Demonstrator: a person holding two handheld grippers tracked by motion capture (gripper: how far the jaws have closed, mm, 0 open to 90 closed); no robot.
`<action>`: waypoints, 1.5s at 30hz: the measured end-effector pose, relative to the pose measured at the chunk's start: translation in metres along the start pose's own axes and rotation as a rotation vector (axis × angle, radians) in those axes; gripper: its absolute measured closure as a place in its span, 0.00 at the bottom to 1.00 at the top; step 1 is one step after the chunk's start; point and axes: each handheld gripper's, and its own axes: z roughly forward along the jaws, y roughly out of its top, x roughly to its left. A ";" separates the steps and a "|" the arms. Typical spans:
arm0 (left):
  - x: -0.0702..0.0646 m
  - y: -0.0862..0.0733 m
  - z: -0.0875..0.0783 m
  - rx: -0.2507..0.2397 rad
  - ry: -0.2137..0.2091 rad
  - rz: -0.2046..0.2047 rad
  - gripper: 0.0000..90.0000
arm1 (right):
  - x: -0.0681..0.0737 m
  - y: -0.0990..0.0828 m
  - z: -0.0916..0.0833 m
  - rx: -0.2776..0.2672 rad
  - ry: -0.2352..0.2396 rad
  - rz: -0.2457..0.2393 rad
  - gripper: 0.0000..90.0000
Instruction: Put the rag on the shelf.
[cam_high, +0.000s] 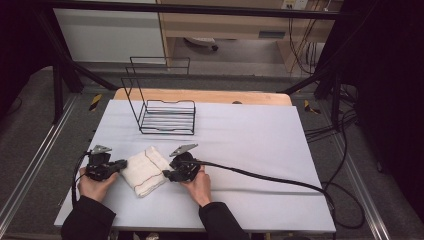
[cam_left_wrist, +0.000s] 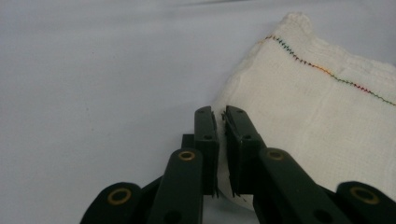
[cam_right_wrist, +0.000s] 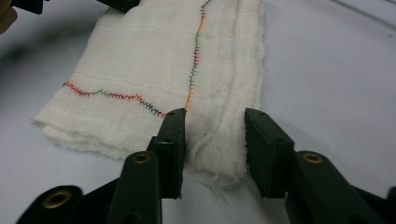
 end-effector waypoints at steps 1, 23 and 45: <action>0.000 0.000 0.000 0.000 -0.002 -0.006 0.93 | 0.000 0.000 0.000 0.004 0.007 0.018 0.74; -0.032 0.009 0.015 -0.007 -0.067 0.053 0.93 | 0.014 -0.031 -0.040 0.021 -0.026 0.048 0.75; -0.032 0.008 0.016 -0.016 -0.063 0.072 0.93 | -0.036 0.036 0.016 -0.072 -0.044 0.026 0.48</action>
